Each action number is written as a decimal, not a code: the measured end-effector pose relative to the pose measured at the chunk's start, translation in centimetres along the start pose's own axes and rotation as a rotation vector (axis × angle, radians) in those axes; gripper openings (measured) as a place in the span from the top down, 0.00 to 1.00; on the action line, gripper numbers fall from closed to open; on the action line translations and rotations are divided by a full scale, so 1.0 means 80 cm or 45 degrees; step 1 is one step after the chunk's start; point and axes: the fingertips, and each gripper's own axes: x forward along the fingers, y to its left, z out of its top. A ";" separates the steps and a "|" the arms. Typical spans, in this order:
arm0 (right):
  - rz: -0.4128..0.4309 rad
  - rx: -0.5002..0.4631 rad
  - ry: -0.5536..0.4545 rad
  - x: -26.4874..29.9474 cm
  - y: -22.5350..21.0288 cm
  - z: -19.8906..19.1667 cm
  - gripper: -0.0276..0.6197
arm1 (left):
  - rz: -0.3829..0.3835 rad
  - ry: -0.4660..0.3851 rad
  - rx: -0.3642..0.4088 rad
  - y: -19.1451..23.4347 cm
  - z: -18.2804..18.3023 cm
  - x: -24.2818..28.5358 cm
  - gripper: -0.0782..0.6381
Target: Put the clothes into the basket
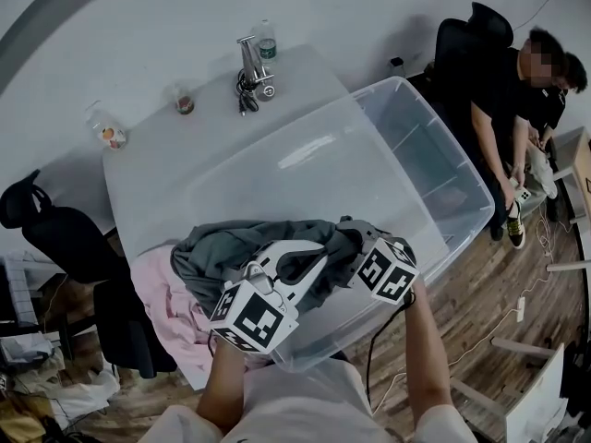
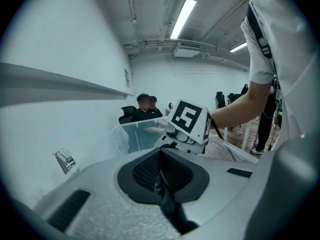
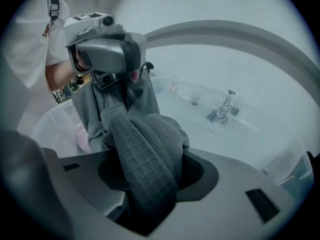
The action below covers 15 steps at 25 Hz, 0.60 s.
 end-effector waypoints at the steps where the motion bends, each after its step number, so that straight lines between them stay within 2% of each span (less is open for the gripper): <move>1: 0.011 -0.011 0.017 0.003 0.003 -0.004 0.66 | 0.001 0.007 -0.007 0.000 -0.001 0.000 0.89; 6: 0.071 -0.046 0.097 0.016 0.017 -0.023 0.64 | -0.001 0.021 -0.033 0.001 -0.002 0.000 0.89; 15: 0.155 -0.098 0.212 0.033 0.032 -0.046 0.56 | -0.028 0.066 -0.048 -0.002 -0.008 0.002 0.89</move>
